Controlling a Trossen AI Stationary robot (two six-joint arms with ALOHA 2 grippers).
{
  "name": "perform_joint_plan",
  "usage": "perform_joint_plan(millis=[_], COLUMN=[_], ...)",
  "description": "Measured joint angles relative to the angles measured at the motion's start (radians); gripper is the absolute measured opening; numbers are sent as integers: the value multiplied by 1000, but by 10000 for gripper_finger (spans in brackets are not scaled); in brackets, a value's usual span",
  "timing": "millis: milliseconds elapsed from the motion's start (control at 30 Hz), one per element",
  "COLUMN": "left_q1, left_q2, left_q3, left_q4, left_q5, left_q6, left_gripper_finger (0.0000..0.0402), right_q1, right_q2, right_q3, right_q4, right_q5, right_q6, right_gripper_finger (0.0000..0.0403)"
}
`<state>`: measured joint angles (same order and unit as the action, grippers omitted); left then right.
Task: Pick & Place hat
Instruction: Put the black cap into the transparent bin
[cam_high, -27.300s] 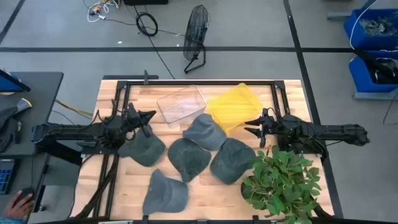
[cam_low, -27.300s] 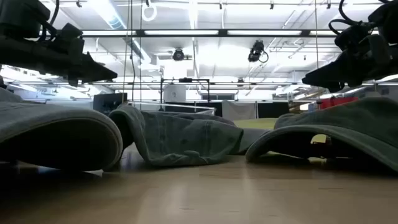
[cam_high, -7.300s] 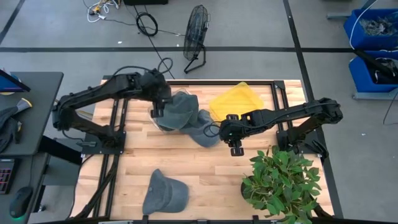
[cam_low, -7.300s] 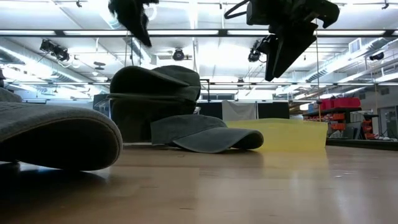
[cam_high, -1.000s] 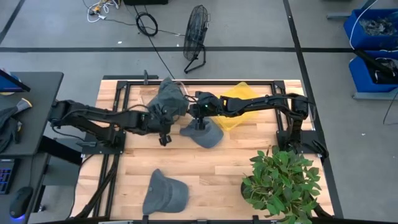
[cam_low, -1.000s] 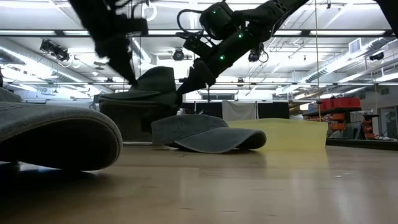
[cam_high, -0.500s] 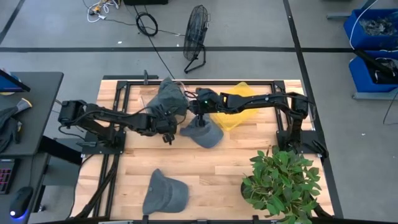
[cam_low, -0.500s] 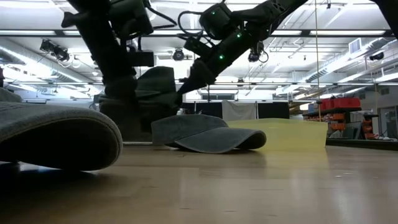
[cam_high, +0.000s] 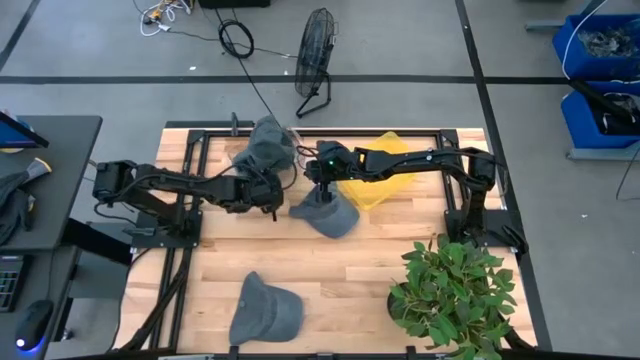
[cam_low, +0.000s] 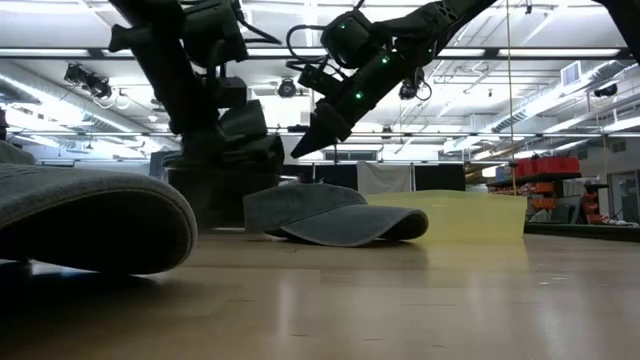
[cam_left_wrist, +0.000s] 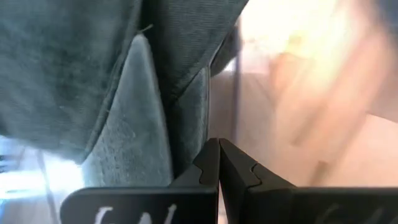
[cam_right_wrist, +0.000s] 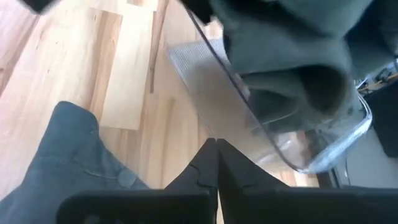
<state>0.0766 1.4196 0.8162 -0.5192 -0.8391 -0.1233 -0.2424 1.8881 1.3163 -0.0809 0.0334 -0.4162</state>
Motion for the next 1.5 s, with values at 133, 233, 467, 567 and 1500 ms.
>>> perform_joint_plan(millis=[133,233,467,567,1500], left_q1=[43,87,170,176,312], left_q2=[-8,-8,-8,-8,-6], left_q3=[2,2,2,2,3], left_q4=[5,-4,-3,-3,-21], left_q5=[-23,-22,84,94,474], left_q6=[12,12,12,12,-22], left_gripper_finger=[2,2,2,2,2], right_q1=[0,0,-26,-64,-158], right_q2=[1,1,1,1,174], right_q3=[0,0,0,0,183], right_q4=[77,174,425,480,362], right_q5=[0,0,-1,-36,-314], right_q6=[-38,-44,-37,-12,79], right_gripper_finger=[0,0,0,0,0])
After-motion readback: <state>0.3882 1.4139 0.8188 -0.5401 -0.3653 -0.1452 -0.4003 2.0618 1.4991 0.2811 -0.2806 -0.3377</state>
